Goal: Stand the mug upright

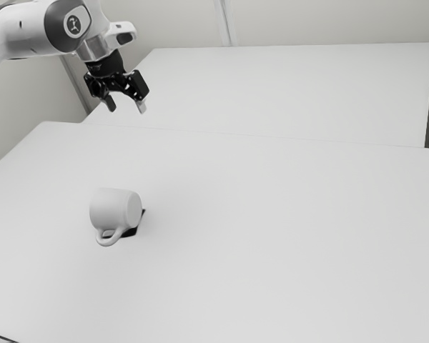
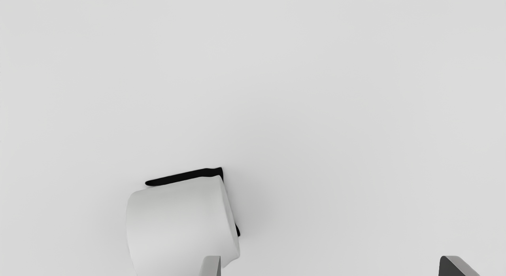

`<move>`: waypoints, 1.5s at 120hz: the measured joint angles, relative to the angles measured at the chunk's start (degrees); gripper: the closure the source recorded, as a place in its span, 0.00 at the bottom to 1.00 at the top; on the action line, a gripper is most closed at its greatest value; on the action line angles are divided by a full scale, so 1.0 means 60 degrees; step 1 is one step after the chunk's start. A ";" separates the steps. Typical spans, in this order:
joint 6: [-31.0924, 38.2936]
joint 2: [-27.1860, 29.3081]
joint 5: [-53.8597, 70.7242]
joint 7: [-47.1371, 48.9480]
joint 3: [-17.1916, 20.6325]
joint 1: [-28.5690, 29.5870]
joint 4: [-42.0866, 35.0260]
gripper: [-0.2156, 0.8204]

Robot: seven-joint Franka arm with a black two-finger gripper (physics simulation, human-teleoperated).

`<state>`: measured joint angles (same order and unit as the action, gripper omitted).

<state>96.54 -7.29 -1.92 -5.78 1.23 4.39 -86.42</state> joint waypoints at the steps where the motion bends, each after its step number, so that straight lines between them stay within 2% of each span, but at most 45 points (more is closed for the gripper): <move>1: 0.0005 0.0001 0.0000 -0.0003 0.0000 0.0000 0.0000 0.21; 31: 0.0065 0.0059 -0.0013 -0.0080 0.0000 -0.0009 -0.0023 0.21; 46: -0.0071 0.0403 -0.0213 -0.0063 -0.0039 0.0011 -0.0342 0.21; 61: -0.0604 0.0757 -0.1491 -0.0287 -0.0991 -0.0194 -0.0763 0.21; 80: -0.1354 0.0846 -0.3089 -0.0981 -0.2087 0.0288 -0.1457 0.21; 87: -0.1611 0.0712 -0.3647 -0.1355 -0.2526 0.0465 -0.1588 0.21; 95: -0.1862 0.0406 -0.4228 -0.1848 -0.2725 0.0924 -0.1635 0.21; 127: -0.2446 -0.1528 -0.6140 -0.4058 -0.2826 0.2356 -0.1535 0.21; 145: -0.2519 -0.1879 -0.6578 -0.5123 -0.3025 0.2737 -0.1600 0.21; 160: -0.2054 -0.2269 -0.7051 -0.5907 -0.3093 0.2863 -0.1631 0.21; 180: -0.1055 -0.2134 -0.7979 -0.6813 -0.3190 0.3094 -0.3001 0.21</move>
<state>90.21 -20.09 -49.79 -46.66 -17.91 22.95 -104.43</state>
